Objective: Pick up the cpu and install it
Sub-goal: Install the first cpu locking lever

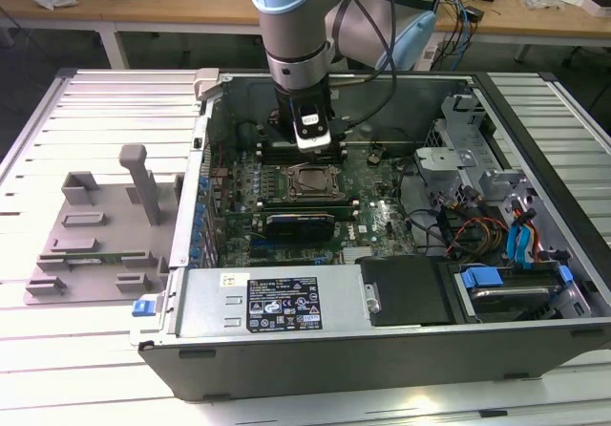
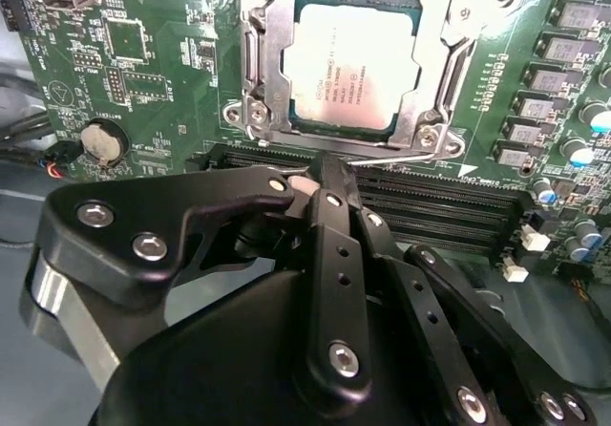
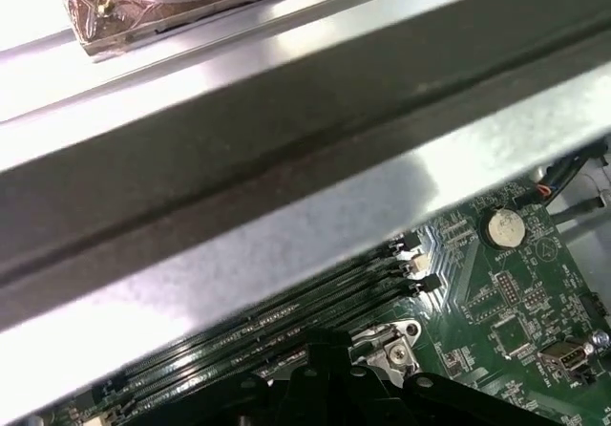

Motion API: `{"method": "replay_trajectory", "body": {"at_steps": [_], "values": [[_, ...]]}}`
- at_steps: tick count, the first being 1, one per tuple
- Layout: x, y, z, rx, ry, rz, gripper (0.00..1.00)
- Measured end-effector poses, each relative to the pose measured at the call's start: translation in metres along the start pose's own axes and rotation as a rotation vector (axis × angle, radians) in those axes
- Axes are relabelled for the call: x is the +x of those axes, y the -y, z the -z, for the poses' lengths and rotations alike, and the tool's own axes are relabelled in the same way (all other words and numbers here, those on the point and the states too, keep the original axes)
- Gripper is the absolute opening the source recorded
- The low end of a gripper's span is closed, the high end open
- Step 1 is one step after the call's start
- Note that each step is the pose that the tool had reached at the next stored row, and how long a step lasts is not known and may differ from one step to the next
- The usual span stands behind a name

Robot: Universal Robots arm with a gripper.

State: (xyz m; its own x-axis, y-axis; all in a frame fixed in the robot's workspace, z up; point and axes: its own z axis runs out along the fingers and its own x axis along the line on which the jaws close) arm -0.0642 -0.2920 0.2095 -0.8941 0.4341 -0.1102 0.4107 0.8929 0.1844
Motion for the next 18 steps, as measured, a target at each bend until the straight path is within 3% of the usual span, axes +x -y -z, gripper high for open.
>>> {"method": "replay_trajectory", "body": {"at_steps": [8, 12, 18], "values": [[0.0005, 0.0009, -0.0088, 0.0022, 0.0007, 0.0, 0.11], [-0.0019, -0.0003, -0.0099, 0.002, 0.001, 0.0, 0.11], [-0.0025, -0.003, -0.0014, 0.002, 0.0009, -0.001, 0.11]]}}
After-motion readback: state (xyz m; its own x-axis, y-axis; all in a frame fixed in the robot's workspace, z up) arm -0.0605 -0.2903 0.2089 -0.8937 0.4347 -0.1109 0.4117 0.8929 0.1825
